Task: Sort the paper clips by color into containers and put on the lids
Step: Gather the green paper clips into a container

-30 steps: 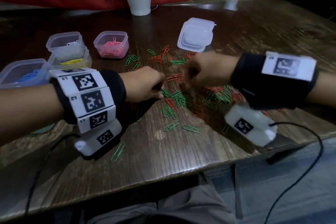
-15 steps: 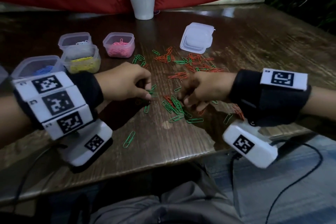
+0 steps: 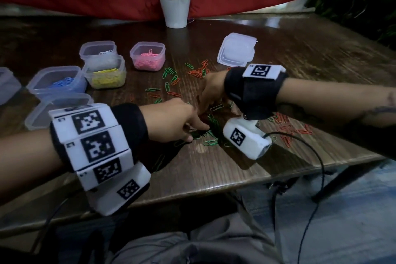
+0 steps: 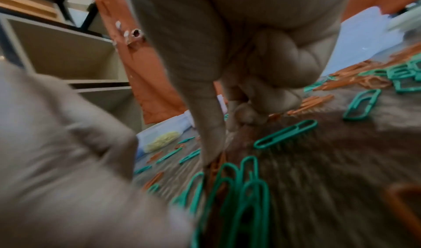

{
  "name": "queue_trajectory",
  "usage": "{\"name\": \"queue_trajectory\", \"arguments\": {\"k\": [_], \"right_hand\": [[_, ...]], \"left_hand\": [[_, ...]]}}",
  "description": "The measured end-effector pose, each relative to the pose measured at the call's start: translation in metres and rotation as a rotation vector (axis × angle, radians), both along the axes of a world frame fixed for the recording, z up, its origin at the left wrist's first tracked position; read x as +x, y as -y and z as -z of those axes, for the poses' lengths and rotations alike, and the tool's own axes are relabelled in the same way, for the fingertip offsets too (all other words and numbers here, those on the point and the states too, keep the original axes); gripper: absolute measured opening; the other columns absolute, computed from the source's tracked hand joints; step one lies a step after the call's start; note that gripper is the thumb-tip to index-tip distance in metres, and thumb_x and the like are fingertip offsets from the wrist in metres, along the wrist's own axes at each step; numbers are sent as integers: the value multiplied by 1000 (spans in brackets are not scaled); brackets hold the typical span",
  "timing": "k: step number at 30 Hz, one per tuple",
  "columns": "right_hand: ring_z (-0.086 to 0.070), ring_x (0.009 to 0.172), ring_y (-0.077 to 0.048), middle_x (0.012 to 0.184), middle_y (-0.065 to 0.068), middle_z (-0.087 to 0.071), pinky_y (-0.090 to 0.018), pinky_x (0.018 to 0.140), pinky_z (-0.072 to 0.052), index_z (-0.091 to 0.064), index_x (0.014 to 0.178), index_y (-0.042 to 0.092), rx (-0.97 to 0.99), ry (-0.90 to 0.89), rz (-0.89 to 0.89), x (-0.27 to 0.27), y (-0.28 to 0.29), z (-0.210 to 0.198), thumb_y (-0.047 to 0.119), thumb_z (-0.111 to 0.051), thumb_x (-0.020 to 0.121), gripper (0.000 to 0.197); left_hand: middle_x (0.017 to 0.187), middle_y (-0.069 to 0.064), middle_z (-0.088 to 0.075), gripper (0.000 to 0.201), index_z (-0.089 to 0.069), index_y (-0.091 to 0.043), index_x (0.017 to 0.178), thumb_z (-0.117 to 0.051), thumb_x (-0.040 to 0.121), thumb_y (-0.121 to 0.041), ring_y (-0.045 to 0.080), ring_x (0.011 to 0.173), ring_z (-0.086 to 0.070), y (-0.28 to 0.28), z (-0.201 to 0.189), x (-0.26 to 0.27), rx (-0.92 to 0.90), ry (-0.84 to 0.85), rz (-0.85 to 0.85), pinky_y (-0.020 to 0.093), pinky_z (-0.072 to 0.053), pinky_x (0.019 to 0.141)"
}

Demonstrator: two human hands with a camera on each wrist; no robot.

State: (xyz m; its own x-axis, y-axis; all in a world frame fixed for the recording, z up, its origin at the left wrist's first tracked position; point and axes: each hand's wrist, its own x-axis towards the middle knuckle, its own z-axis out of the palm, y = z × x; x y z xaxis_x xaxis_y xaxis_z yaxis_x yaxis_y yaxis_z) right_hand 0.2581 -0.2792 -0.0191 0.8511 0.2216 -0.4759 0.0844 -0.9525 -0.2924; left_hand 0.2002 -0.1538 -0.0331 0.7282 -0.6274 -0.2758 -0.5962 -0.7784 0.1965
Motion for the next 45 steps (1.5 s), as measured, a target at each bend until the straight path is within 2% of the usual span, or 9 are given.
{"name": "queue_trajectory", "arguments": {"k": [4,11,16,20,24,28,32,37,45], "right_hand": [[-49,47,-15,43,-1,-55,-12,31,-36,-52,66,8,122,-78,172,12,13,-3,14,-65,85,24],[-45,47,-8,61,1,-51,-7,31,-28,-56,66,12,293,212,244,17,54,-8,15,-65,85,22],[-54,88,-18,89,1,-59,-23,69,-44,-62,105,14,68,215,-126,-20,57,-4,32,-70,80,31],[-55,106,-20,120,-5,-57,-32,93,-46,-52,131,13,-48,178,-268,-53,46,2,45,-61,83,58],[-51,97,-14,111,0,-54,-24,83,-42,-45,136,13,153,144,-159,-66,41,-8,32,-59,88,53],[-44,115,-17,129,-6,-45,-22,89,-34,-36,140,12,104,269,-89,-93,51,-7,36,-48,93,54],[14,144,-17,156,-8,16,-24,113,3,5,149,10,-66,83,-164,-142,45,24,56,-26,92,79],[31,136,-15,153,-7,24,-27,105,17,16,146,10,-89,212,-191,-161,16,45,78,17,53,115],[18,142,-16,156,-3,16,-36,116,5,7,149,13,-15,163,-110,-121,40,19,56,-23,92,77]], "left_hand": [[116,-1,-65,46,-51,-30,132,-61,89,-18,11,105,-56,0,2,-1,-8,29,23,16,-38,84],[83,-9,-68,33,-67,-29,113,-70,80,-23,-5,65,-56,-26,-8,2,-227,30,-157,0,-34,62],[61,-16,-63,21,-73,-24,97,-74,76,-21,0,43,-56,-51,-8,1,-317,49,-411,5,-37,46],[89,-8,-68,38,-68,-23,111,-71,75,-36,0,67,-63,-51,6,-5,-268,-4,-388,3,-42,60],[115,-17,-63,81,-59,-33,120,-65,50,-71,-9,99,-57,-63,-3,-14,-365,-71,-355,22,-45,97],[154,-7,18,144,12,-26,148,-36,30,-93,10,141,12,-70,0,-32,110,-141,-279,24,-2,110],[140,-4,46,125,44,-21,127,-2,37,-95,14,127,42,-55,12,-49,299,-214,-244,40,9,112],[133,-3,50,111,45,-22,119,12,38,-90,19,125,47,-43,10,-55,393,-147,-229,47,17,109],[146,-2,40,116,31,-19,141,-13,53,-80,18,135,35,-16,-4,-46,291,-243,-308,48,10,114]]}}
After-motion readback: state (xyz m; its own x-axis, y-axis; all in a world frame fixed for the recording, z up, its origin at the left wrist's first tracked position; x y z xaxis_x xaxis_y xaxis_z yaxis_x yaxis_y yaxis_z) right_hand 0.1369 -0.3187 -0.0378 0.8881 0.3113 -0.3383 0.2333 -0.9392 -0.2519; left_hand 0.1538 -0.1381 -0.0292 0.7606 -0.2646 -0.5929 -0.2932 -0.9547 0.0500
